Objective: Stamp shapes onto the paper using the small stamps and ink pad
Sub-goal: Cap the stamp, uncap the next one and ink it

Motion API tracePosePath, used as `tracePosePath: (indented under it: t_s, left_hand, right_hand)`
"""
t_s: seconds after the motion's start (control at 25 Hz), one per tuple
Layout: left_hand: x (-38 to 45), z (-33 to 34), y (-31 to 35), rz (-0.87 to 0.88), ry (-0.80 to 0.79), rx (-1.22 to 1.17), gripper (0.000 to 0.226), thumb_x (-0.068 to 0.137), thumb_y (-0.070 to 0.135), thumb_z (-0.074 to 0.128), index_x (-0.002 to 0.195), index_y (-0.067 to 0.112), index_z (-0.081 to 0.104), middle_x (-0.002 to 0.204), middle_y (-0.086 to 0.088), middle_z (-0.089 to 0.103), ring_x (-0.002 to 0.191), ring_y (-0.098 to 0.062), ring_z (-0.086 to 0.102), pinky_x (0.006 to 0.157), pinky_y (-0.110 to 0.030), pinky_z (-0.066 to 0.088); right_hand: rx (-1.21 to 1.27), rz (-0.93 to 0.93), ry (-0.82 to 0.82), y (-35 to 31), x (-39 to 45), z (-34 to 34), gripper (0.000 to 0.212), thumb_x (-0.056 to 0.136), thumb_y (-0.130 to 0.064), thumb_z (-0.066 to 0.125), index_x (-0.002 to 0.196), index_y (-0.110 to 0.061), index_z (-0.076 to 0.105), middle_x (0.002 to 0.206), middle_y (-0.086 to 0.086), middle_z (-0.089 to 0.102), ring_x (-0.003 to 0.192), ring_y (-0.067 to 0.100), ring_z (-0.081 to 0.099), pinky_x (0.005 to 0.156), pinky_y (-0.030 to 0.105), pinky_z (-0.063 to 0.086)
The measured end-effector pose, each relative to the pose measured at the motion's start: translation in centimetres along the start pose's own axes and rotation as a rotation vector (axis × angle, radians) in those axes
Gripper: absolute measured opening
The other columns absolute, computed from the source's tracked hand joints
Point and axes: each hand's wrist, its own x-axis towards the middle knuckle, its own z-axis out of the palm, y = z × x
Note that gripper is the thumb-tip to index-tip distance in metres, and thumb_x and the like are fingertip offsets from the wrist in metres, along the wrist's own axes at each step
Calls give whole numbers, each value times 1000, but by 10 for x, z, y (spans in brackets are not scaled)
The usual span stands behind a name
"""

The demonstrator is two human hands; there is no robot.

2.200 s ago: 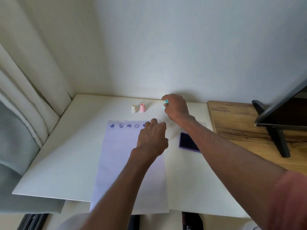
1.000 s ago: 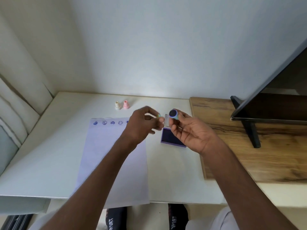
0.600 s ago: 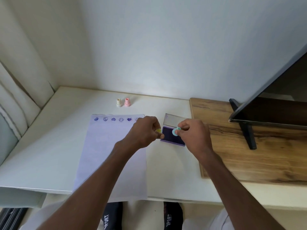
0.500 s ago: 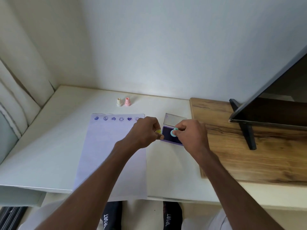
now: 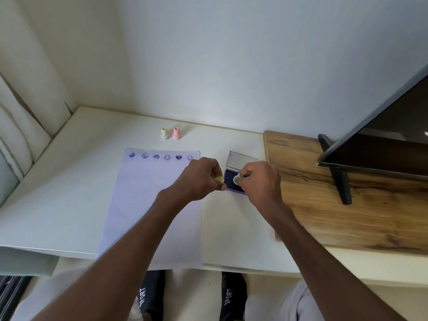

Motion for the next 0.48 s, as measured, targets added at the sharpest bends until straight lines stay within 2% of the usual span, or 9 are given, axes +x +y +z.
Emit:
tracePosePath:
  t_s: [0.2, 0.28, 0.36, 0.48]
  left_hand:
    - [-2, -2, 0, -7, -14, -3, 33, 74, 29, 90, 95, 13, 70, 83, 1, 71, 85, -23, 69, 71, -35, 55]
    - [-2, -1, 0, -7, -15, 7, 32, 74, 29, 90, 93, 14, 70, 83, 0, 72, 84, -23, 69, 70, -34, 55]
    - [-4, -1, 3, -11, -9, 13, 33, 74, 30, 90, 95, 13, 70, 87, -2, 73, 86, -23, 70, 74, -37, 57]
    - [-7, -3, 9, -19, 19, 5, 35, 76, 29, 89, 100, 11, 71, 94, -5, 73, 91, -24, 70, 81, -41, 60]
  right_hand:
    - [36, 20, -17, 2, 5, -3, 23, 83, -16, 86, 103, -9, 80, 102, 11, 79, 94, 28, 74, 67, 27, 60]
    - [7, 7, -10, 0, 1, 0, 22, 83, -15, 85, 104, -10, 78, 104, 12, 78, 96, 29, 73, 63, 25, 57]
    - [17, -1, -6, 0, 1, 1, 22, 84, -16, 84, 104, -12, 77, 105, 12, 77, 98, 30, 73, 61, 21, 52]
    - [50, 34, -24, 2, -1, 0, 23, 85, -18, 85, 105, -12, 76, 104, 10, 77, 96, 27, 73, 63, 22, 54]
